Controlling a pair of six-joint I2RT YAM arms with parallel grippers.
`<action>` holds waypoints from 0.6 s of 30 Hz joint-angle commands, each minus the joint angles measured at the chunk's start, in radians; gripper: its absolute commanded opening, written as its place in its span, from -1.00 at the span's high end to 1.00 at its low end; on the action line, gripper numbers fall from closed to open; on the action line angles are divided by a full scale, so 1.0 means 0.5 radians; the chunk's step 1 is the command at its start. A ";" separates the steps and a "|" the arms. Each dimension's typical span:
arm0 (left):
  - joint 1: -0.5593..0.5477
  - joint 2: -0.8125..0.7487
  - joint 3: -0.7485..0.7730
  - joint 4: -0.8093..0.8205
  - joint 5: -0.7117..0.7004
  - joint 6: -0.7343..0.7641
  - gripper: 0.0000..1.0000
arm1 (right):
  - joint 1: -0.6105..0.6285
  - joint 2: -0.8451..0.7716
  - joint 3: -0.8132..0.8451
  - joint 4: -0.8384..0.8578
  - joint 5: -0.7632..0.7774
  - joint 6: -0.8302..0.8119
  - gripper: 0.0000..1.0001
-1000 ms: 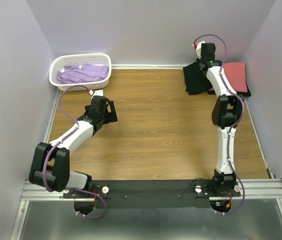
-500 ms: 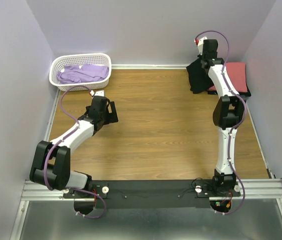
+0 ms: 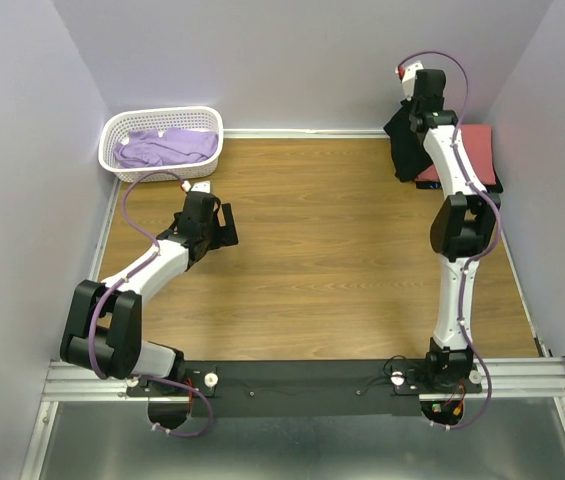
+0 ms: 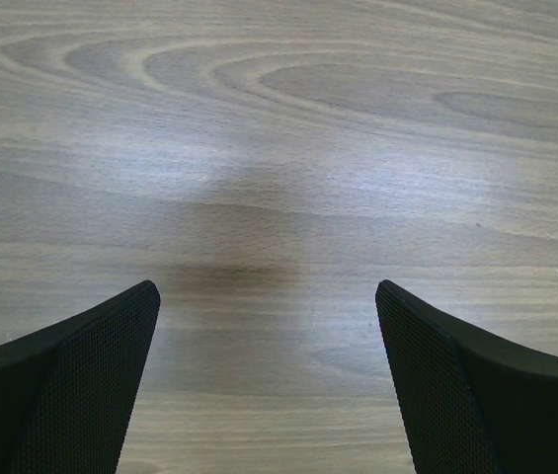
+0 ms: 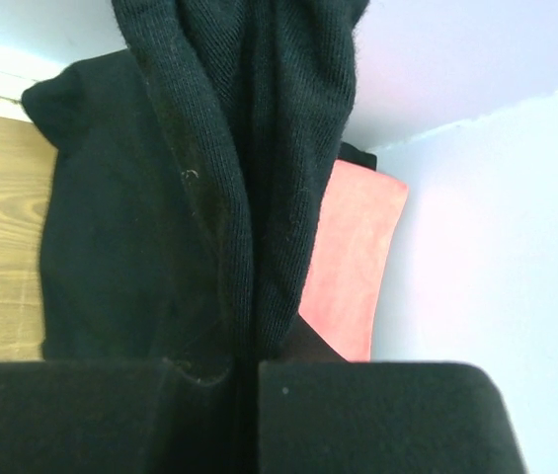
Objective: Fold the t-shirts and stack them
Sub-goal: Neatly place the folded tshirt to the corner
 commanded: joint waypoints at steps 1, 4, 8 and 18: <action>0.005 0.014 0.067 0.032 0.043 0.019 -0.96 | -0.020 -0.153 0.086 0.073 -0.065 0.045 0.99; 0.008 0.014 0.070 0.032 0.049 0.022 -0.96 | -0.017 -0.162 0.090 0.073 -0.055 0.045 0.99; 0.008 0.017 0.070 0.032 0.059 0.019 -0.96 | -0.020 -0.199 0.062 0.073 -0.049 0.051 0.99; 0.008 0.024 0.073 0.032 0.083 0.022 -0.96 | -0.017 -0.346 -0.058 0.067 -0.138 0.091 0.99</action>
